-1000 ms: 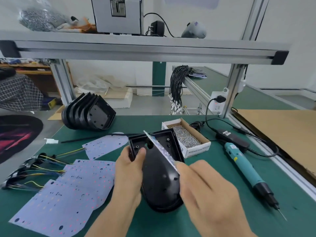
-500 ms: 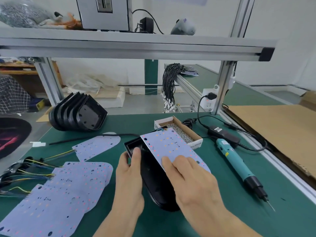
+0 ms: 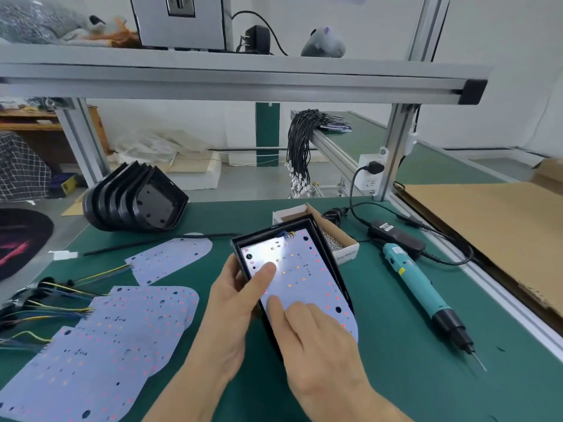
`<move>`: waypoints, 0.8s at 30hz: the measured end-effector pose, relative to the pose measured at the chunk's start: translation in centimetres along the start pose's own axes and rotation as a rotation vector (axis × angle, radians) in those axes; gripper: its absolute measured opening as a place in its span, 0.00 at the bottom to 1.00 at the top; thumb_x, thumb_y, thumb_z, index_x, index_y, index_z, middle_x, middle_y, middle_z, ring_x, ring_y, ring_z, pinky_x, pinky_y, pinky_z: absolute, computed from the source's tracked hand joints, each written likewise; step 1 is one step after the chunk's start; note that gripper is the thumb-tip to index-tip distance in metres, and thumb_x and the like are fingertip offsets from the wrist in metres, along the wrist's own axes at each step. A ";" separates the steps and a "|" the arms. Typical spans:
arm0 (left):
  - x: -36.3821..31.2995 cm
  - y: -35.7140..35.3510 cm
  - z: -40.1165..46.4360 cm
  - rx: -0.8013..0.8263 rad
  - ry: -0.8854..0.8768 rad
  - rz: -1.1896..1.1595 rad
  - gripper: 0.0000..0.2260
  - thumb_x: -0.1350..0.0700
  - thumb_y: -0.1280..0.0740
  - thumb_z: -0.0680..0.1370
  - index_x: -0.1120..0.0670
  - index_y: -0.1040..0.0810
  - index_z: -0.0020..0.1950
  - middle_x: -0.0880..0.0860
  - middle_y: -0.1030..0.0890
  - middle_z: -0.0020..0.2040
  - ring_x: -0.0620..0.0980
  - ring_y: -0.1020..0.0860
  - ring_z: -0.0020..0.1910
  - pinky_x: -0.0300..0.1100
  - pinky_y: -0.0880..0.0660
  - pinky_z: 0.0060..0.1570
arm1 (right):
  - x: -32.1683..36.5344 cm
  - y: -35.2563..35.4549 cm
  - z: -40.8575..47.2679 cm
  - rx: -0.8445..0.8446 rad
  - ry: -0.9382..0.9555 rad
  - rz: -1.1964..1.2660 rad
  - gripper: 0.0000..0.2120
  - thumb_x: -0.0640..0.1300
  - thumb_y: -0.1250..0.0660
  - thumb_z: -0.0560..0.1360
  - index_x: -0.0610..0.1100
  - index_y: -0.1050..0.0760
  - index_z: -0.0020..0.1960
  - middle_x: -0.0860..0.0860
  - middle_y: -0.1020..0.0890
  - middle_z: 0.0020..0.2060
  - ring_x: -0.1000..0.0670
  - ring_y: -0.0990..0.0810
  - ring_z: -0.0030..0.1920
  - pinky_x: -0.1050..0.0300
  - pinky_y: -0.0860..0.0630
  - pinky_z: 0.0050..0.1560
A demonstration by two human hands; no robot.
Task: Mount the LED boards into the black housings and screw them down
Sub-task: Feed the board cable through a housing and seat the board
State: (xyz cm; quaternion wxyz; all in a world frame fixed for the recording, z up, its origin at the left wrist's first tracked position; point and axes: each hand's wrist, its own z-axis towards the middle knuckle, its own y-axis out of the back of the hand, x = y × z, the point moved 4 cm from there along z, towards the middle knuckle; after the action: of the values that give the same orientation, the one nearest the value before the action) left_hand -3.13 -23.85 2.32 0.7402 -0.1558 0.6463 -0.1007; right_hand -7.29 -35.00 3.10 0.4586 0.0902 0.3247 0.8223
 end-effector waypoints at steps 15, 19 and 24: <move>0.8 1.8 -0.6 -0.253 -0.002 0.004 0.06 0.62 0.33 0.77 0.51 0.20 0.49 0.48 0.15 0.43 0.46 0.17 0.40 0.38 0.22 0.38 | -3.6 1.0 0.0 0.442 -0.071 0.601 0.36 0.62 0.31 0.66 0.54 0.36 0.71 0.60 0.30 0.60 0.58 0.30 0.60 0.67 0.34 0.60; 0.0 1.3 -1.2 -0.176 -0.069 0.133 0.08 0.58 0.32 0.77 0.45 0.19 0.50 0.49 0.15 0.51 0.51 0.18 0.52 0.49 0.24 0.53 | -8.1 1.5 -0.5 0.291 -0.746 0.843 0.30 0.67 0.30 0.65 0.69 0.36 0.64 0.71 0.29 0.57 0.67 0.29 0.58 0.77 0.35 0.54; -0.2 -0.6 -2.3 -0.045 -0.047 0.150 0.10 0.53 0.27 0.72 0.45 0.19 0.52 0.50 0.15 0.51 0.51 0.17 0.51 0.49 0.22 0.51 | -7.5 -0.7 -0.8 0.260 -0.998 1.255 0.02 0.43 0.27 0.73 0.46 0.19 0.44 0.47 0.15 0.41 0.51 0.18 0.40 0.58 0.22 0.40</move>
State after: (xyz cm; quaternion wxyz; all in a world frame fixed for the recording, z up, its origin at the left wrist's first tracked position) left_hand -5.42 -24.57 2.42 0.7569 -0.1258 0.6407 -0.0269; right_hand -2.98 -41.22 3.15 -0.0111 0.6638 0.0638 0.7451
